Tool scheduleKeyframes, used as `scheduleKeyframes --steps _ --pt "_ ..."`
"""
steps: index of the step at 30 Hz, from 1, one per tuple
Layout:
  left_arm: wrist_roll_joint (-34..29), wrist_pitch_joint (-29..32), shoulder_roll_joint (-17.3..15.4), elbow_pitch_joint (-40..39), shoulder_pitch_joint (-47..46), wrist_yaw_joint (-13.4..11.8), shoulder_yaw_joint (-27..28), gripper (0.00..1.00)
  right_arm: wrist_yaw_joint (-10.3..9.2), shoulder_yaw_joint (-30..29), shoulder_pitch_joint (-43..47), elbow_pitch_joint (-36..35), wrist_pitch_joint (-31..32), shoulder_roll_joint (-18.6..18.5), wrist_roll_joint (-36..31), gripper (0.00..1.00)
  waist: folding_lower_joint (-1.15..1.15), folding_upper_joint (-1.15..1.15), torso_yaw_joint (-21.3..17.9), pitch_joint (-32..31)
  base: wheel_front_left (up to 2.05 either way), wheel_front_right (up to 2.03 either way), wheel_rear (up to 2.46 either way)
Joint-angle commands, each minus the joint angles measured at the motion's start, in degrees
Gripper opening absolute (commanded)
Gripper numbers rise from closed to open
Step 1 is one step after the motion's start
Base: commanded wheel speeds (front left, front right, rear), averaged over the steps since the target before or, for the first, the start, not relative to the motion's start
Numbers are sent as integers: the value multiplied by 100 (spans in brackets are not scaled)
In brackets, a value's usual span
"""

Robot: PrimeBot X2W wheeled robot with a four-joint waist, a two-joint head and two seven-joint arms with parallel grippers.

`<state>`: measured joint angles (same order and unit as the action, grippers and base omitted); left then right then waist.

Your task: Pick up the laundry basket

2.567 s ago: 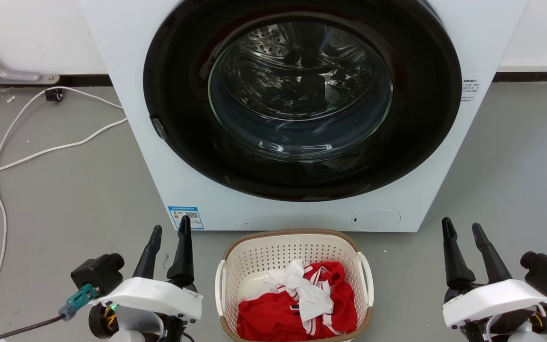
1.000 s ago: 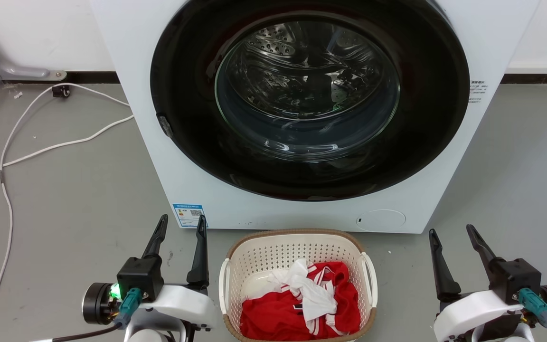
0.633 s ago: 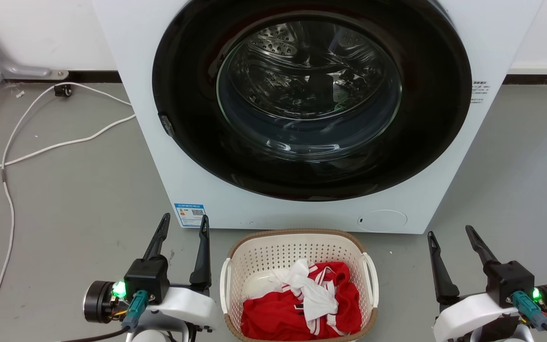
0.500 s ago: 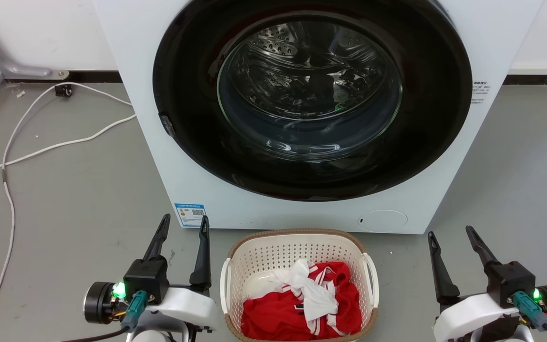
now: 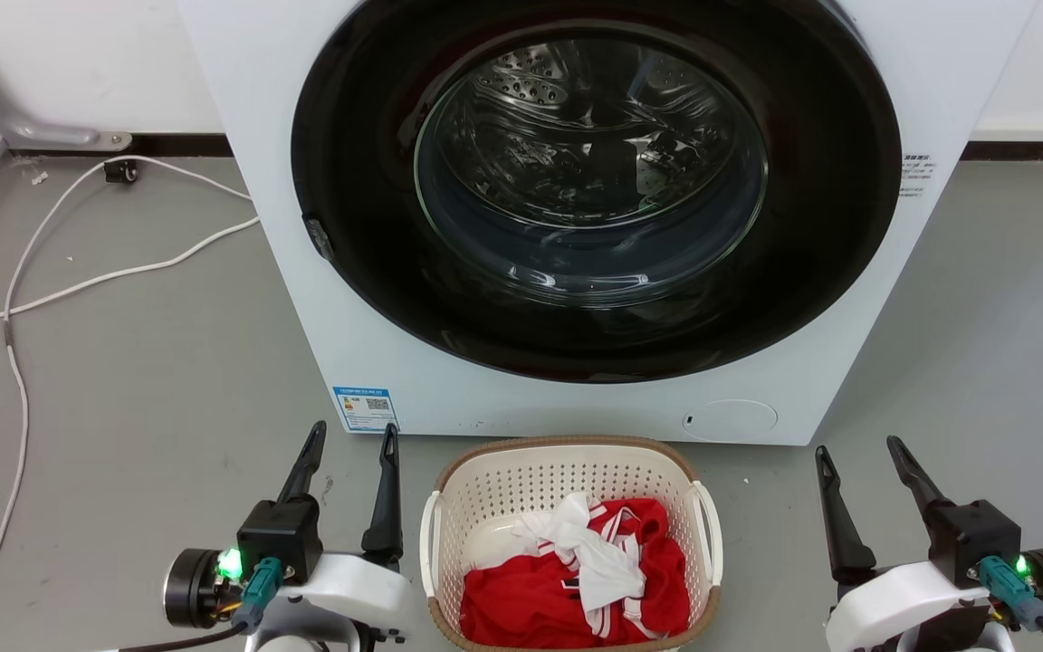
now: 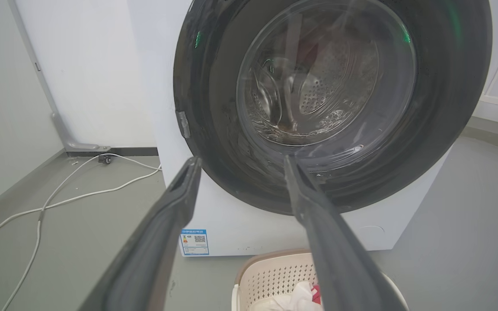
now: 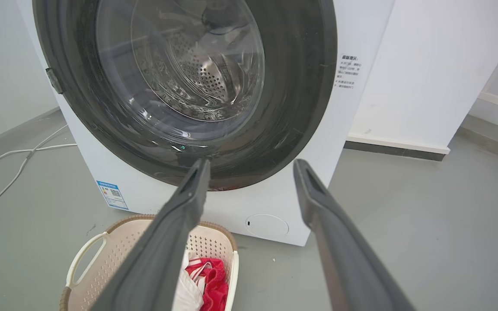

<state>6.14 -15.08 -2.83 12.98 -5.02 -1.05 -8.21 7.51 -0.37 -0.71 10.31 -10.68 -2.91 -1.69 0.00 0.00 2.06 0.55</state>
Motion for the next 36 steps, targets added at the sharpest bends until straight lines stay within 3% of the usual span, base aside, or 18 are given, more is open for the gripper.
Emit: scheduleKeyframes --steps 1,10,21,36 --pt "56 -14 -9 63 5 1 1 100 -3 10 22 26 11 5 63 100 0 0 -8 38 0 0 0" --pt "215 -14 -8 483 -311 59 7 100 -3 119 -254 388 100 5 208 100 0 0 -97 683 0 0 0" --pt "505 -13 -7 1193 -1006 226 170 100 -4 239 -982 1192 279 5 335 100 0 0 -114 1929 0 0 0" --pt "793 -13 -167 3209 -2462 659 424 100 -4 585 -2588 2869 663 5 624 100 0 0 -287 3442 0 0 0"
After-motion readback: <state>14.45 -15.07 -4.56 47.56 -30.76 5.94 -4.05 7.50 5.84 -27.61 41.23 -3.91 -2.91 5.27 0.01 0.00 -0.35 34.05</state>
